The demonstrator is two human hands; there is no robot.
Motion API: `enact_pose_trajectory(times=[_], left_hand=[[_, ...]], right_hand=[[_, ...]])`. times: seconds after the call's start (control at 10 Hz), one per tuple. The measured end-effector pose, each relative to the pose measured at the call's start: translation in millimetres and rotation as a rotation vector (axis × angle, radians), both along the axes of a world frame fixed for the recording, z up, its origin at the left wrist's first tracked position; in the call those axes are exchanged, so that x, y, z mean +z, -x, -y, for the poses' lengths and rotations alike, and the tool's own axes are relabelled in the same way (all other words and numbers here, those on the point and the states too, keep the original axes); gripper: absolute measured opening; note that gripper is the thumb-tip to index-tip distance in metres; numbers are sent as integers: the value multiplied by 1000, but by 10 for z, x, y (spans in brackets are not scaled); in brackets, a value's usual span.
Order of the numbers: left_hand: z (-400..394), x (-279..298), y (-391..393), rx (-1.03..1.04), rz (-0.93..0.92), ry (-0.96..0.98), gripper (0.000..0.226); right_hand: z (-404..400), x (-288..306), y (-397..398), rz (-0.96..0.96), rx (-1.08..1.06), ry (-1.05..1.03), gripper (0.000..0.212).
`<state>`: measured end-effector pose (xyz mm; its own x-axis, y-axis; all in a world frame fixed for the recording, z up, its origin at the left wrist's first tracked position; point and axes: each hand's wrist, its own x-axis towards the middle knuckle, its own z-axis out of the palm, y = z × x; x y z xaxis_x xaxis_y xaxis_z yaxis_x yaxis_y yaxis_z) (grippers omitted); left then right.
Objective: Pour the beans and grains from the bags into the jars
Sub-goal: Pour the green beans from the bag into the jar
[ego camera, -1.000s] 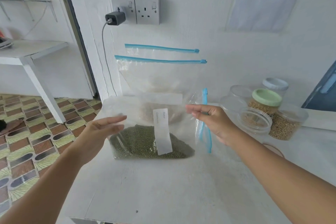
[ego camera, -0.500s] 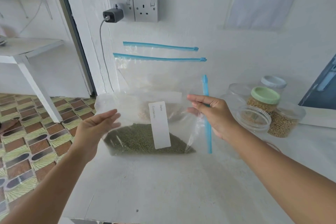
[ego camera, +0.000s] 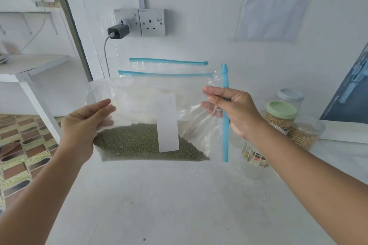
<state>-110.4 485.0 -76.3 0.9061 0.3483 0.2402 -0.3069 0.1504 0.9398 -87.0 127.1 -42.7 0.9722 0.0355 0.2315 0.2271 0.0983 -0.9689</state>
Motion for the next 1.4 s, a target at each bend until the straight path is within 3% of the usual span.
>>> enact_pose_trajectory(times=[0.6,1.4], left_hand=[[546,1186,-55,-22,83,-77,15],[1425,1644,-126,-39,47,-217,19]], right_hand=[[567,900,-150,127,38,-111,26],[1369,730,-231,73,25,-277,25]])
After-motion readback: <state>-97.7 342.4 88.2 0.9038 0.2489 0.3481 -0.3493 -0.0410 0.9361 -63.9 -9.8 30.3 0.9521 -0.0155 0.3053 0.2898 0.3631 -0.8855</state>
